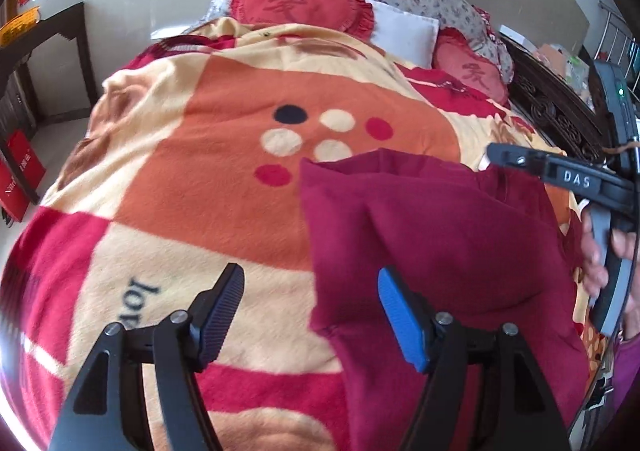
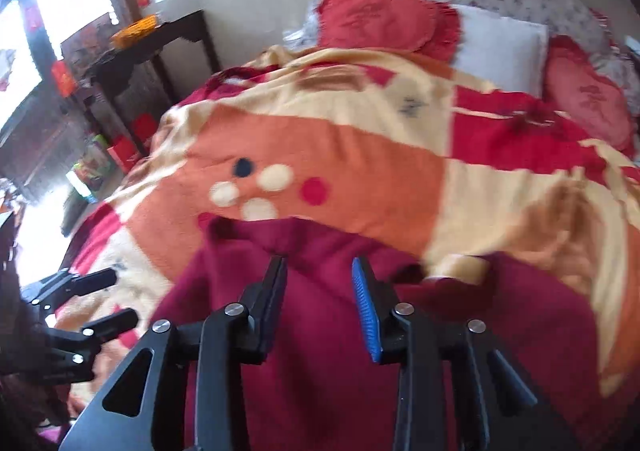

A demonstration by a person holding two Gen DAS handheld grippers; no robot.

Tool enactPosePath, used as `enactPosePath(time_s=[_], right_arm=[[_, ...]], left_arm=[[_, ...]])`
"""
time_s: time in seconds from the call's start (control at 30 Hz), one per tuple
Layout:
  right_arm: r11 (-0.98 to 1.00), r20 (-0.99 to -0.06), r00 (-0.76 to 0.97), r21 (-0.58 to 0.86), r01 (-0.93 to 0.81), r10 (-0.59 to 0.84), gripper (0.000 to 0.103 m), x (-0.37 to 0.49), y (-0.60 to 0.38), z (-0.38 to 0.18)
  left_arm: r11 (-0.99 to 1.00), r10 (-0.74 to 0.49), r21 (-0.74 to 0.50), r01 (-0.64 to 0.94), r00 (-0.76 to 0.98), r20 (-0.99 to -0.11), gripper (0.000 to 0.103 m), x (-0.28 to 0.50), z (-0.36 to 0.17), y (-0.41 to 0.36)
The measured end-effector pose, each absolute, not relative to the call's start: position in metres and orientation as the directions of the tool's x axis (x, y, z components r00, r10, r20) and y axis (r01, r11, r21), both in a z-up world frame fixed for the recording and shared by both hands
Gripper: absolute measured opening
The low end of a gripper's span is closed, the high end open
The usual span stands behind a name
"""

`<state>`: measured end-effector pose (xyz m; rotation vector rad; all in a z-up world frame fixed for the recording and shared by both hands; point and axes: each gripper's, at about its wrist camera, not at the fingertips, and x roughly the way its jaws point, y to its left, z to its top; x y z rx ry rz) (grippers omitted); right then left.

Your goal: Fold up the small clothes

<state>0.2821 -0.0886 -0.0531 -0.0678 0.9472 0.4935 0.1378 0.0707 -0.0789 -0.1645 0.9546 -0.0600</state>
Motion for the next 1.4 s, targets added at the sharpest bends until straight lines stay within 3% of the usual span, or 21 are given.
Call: enactPosePath(time_s=[0.07, 0.13, 0.27, 0.33, 0.4, 0.57, 0.7, 0.77, 0.9, 1.03, 1.2, 1.3, 1.4], right_arm=[[0.937, -0.812, 0.539, 0.025, -0.348, 0.222, 0.032, 0.299, -0.126, -0.059], [0.946, -0.822, 0.557, -0.078, -0.314, 0.117, 0.032, 0.315, -0.148, -0.070], [0.908, -0.869, 0.483, -0.111, -0.403, 0.108, 0.032, 0.341, -0.160, -0.101], [0.891, -0.873, 0.477, -0.135, -0.433, 0.099, 0.027, 0.343, -0.153, -0.113], [0.884, -0.858, 0.500, -0.139, -0.447, 0.118, 0.000, 0.338, -0.152, -0.111], [0.921, -0.773, 0.614, -0.109, -0.373, 0.157, 0.000, 0.318, -0.177, -0.078], [0.929, -0.811, 0.580, -0.156, -0.337, 0.075, 0.000, 0.329, -0.163, -0.107], [0.944, -0.809, 0.579, -0.107, -0.311, 0.099, 0.000, 0.321, -0.166, -0.095], [0.960, -0.778, 0.607, -0.022, -0.279, 0.159, 0.018, 0.278, -0.189, -0.053], [0.973, -0.800, 0.574, 0.053, -0.223, 0.175, 0.018, 0.227, -0.222, -0.055], [0.999, -0.891, 0.451, 0.042, -0.018, 0.046, 0.019, 0.199, -0.285, -0.105], [0.981, -0.837, 0.535, 0.182, 0.072, 0.116, 0.019, 0.167, -0.328, -0.089], [0.973, -0.828, 0.544, 0.214, 0.084, 0.135, 0.019, 0.158, -0.336, -0.086]], left_arm=[[0.990, -0.110, -0.143, -0.014, 0.565, -0.818, 0.073, 0.148, -0.089, 0.059], [0.995, -0.074, -0.101, -0.023, 0.526, -0.847, 0.073, 0.158, -0.105, 0.052], [0.993, -0.077, -0.109, -0.040, 0.471, -0.879, 0.073, 0.165, -0.129, 0.052], [0.993, -0.072, -0.108, -0.048, 0.474, -0.878, 0.076, 0.165, -0.130, 0.053], [0.994, -0.063, -0.098, -0.050, 0.470, -0.881, 0.076, 0.167, -0.130, 0.051], [0.997, -0.029, -0.062, -0.053, 0.486, -0.874, 0.079, 0.168, -0.127, 0.043], [0.998, -0.012, -0.040, -0.049, 0.475, -0.880, 0.079, 0.171, -0.130, 0.037], [0.999, 0.002, -0.023, -0.046, 0.482, -0.876, 0.079, 0.168, -0.123, 0.037], [0.999, 0.010, -0.012, -0.040, 0.524, -0.852, 0.079, 0.158, -0.102, 0.035], [0.999, -0.019, -0.037, -0.020, 0.562, -0.827, 0.079, 0.152, -0.083, 0.023], [0.998, -0.063, -0.063, 0.016, 0.517, -0.854, 0.084, 0.156, -0.089, -0.002], [0.998, -0.060, -0.049, 0.035, 0.523, -0.850, 0.084, 0.153, -0.094, -0.016], [0.999, -0.041, -0.026, 0.036, 0.510, -0.859, 0.084, 0.157, -0.103, -0.028]])
